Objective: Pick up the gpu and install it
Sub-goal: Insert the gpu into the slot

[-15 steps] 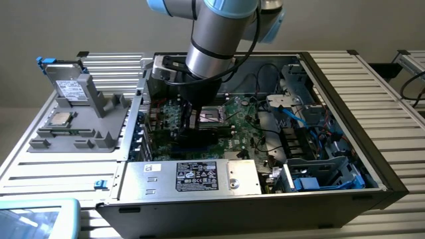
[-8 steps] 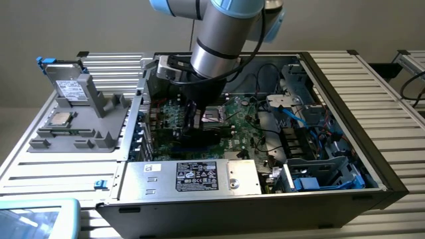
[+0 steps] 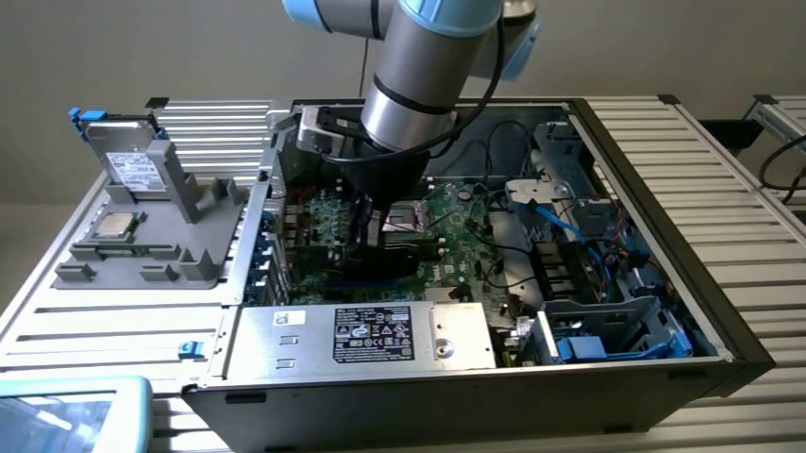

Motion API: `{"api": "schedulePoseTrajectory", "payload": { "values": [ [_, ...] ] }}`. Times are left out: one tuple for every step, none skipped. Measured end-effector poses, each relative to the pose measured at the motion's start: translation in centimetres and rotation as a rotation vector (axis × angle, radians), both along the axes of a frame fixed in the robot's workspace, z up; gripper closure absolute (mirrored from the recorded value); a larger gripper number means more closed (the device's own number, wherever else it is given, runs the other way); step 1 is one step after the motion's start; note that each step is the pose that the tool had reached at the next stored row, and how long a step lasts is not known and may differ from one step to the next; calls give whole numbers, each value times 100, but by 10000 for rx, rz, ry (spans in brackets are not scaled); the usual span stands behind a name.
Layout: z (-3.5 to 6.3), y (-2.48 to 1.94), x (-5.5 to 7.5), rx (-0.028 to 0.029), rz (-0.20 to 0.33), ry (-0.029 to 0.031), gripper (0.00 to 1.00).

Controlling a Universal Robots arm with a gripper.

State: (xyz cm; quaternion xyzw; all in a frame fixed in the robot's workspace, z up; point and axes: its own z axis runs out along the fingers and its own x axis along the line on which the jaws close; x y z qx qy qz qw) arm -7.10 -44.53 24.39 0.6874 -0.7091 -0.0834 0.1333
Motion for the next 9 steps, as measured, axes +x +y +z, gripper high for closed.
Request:
{"api": "schedulePoseTrajectory", "payload": {
  "values": [
    [-4,0,-4,9,-5,-5,72],
    [-2,-1,-10,6,-11,-4,72],
    [0,-2,-13,2,-15,-1,72],
    [1,-2,-18,0,-18,-2,72],
    [1,-2,-24,-1,-21,-5,72],
    [1,-2,-31,-1,-26,-8,72],
    [1,-2,-38,-1,-27,-12,72],
    [7,-3,-49,-3,-27,-16,72],
    [23,-3,-56,-3,-27,-16,72]
  ]
}}
